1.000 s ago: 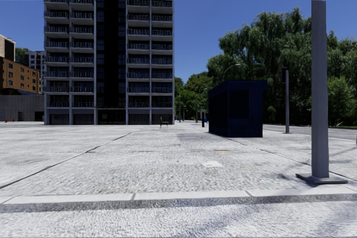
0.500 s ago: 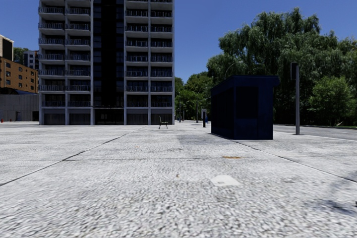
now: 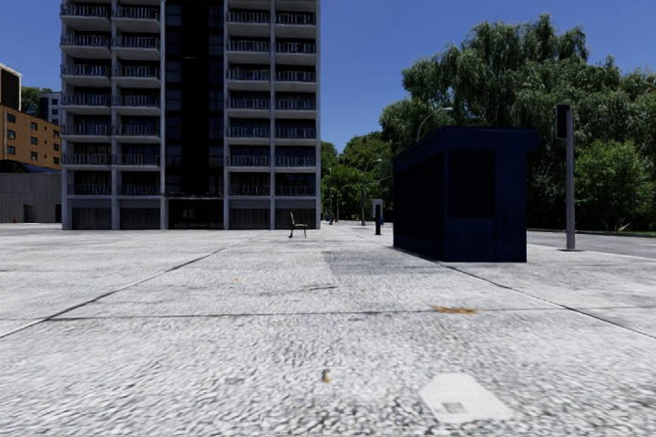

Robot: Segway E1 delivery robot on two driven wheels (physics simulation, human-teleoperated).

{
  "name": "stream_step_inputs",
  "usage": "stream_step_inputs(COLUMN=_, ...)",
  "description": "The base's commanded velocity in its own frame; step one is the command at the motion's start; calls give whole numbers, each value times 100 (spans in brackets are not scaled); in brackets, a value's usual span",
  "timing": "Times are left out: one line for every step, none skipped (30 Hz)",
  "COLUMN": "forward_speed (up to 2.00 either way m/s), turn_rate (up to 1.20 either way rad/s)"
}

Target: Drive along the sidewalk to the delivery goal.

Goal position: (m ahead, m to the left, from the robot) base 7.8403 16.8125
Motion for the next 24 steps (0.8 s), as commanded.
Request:
stream_step_inputs(forward_speed=177, turn_rate=0)
stream_step_inputs(forward_speed=177, turn_rate=0)
stream_step_inputs(forward_speed=177, turn_rate=0)
stream_step_inputs(forward_speed=177, turn_rate=0)
stream_step_inputs(forward_speed=177, turn_rate=0)
stream_step_inputs(forward_speed=177, turn_rate=0)
stream_step_inputs(forward_speed=177, turn_rate=0)
stream_step_inputs(forward_speed=177, turn_rate=0)
stream_step_inputs(forward_speed=177, turn_rate=0)
stream_step_inputs(forward_speed=177, turn_rate=0)
stream_step_inputs(forward_speed=177, turn_rate=0)
stream_step_inputs(forward_speed=177, turn_rate=0)
stream_step_inputs(forward_speed=177, turn_rate=0)
stream_step_inputs(forward_speed=177, turn_rate=0)
stream_step_inputs(forward_speed=177, turn_rate=0)
stream_step_inputs(forward_speed=177, turn_rate=0)
stream_step_inputs(forward_speed=177, turn_rate=0)
stream_step_inputs(forward_speed=177, turn_rate=0)
stream_step_inputs(forward_speed=177, turn_rate=0)
stream_step_inputs(forward_speed=177, turn_rate=0)
stream_step_inputs(forward_speed=177, turn_rate=0)
stream_step_inputs(forward_speed=177, turn_rate=0)
stream_step_inputs(forward_speed=177, turn_rate=0)
stream_step_inputs(forward_speed=177, turn_rate=0)
